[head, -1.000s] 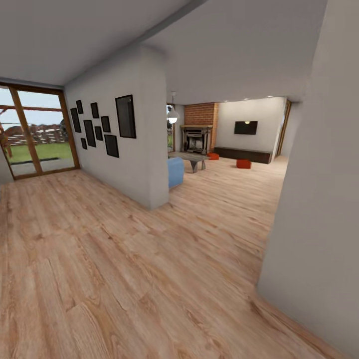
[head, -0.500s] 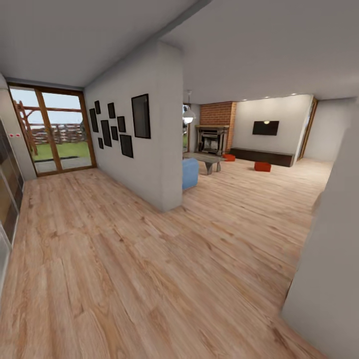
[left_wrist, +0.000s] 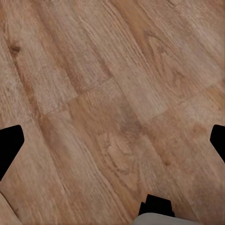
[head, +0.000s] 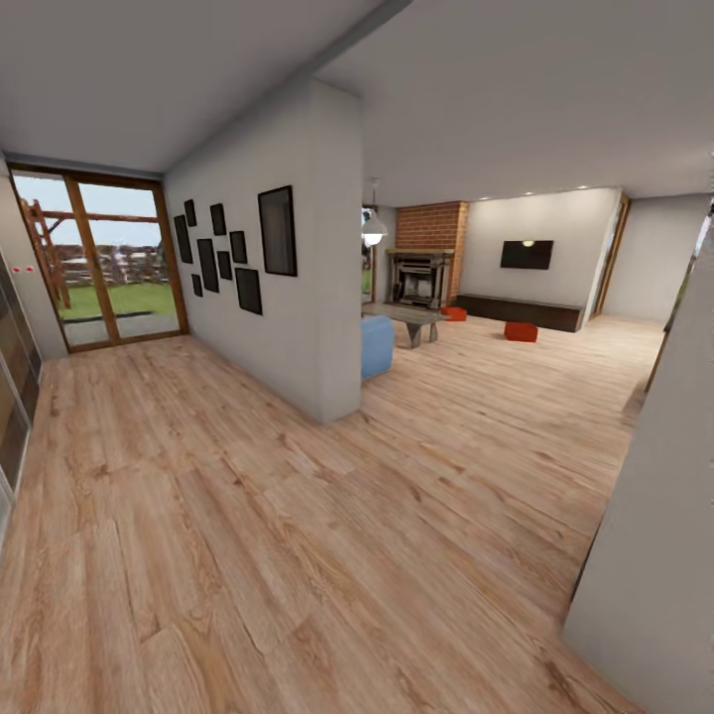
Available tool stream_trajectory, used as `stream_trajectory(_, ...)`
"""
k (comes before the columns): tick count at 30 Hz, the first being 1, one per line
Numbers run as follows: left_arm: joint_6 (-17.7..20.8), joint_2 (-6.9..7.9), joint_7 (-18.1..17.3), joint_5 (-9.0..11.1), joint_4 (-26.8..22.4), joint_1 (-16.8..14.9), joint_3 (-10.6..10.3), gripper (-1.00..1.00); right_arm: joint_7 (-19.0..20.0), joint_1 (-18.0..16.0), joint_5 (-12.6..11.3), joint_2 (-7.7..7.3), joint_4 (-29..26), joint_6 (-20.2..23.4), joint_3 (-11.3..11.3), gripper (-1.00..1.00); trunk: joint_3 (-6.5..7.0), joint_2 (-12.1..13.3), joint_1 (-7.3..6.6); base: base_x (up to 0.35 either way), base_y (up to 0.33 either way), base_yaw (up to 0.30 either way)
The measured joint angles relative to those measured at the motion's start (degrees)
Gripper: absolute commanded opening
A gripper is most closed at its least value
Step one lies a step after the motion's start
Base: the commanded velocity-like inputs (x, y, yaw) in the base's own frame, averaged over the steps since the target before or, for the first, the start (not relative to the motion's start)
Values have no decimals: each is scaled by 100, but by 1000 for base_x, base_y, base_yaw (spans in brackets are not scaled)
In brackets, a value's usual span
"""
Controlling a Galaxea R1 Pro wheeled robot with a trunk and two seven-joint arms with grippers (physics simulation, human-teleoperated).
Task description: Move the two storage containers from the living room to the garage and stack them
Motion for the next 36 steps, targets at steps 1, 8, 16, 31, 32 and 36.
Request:
stream_trajectory(1,0,0,0,0,0,0,0,100,0,2,0,0,0,0,0,100,0,0,0,2,0,-178)
stream_trajectory(8,-1,15,15,6,1,-1,0,100,0,4,0,0,-1,1,0,100,0,0,-3,114,35,-254)
stream_trajectory(16,-1,29,18,6,1,-1,0,100,0,4,0,0,-1,1,0,100,-15,0,-3,290,91,-264)
stream_trajectory(31,-1,51,18,14,0,0,1,100,2,2,0,0,0,0,0,100,-115,0,-3,299,128,-204)
stream_trajectory(32,-1,52,18,14,0,0,1,100,1,1,0,0,0,0,0,100,-122,0,-3,299,115,-187)
stream_trajectory(36,0,52,23,14,0,0,1,100,1,1,0,0,0,0,0,100,-151,0,-3,299,112,-187)
